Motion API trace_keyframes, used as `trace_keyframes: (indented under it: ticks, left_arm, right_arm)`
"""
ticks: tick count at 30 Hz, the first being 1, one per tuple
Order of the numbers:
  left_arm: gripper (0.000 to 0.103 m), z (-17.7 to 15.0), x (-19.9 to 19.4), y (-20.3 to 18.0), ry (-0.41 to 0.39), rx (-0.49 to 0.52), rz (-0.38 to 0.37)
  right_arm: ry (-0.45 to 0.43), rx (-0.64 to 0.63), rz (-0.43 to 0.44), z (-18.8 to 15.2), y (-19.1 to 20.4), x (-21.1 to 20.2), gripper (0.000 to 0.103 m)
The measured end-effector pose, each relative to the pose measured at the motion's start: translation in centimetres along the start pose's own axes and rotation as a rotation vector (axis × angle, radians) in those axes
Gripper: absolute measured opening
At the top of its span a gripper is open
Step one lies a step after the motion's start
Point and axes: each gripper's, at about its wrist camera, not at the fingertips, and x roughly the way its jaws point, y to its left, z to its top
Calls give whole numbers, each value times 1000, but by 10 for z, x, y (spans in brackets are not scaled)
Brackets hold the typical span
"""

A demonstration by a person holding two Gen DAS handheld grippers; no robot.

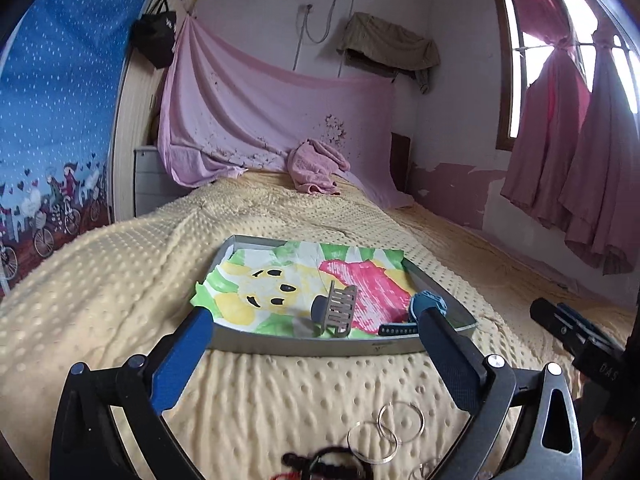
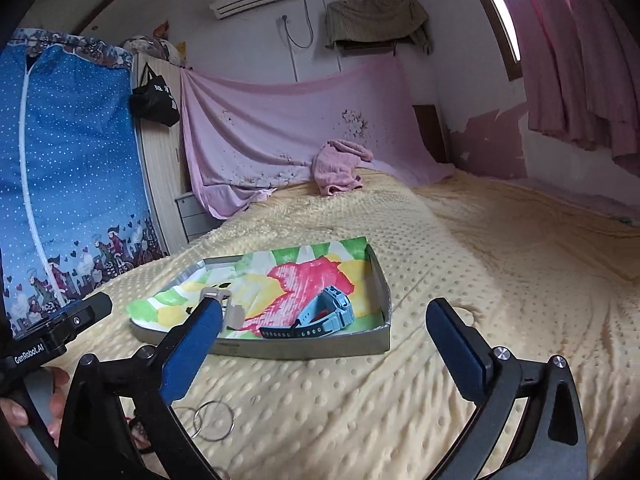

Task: Organize jewelry
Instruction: 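Withdraw both open tools from the tray back toward the remaining jewelry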

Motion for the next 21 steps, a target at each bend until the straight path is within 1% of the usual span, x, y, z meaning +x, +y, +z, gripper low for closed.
trace_keyframes:
  ticks: [3, 11, 16, 21]
  left_arm:
    - [103, -7, -18, -3, -10, 30, 1]
    - [103, -26, -56, -4, -7, 37, -16]
    - [103, -41, -70, -6, -5, 45, -5]
    - [103, -58, -77, 1, 27, 29, 10]
  right_arm:
    - [8, -2, 13, -3, 3, -22, 101]
    - [22, -33, 3, -24, 12, -65, 101]
    - [28, -57, -6, -36, 14, -82, 101]
    - [22, -63, -9, -40, 13, -96, 101]
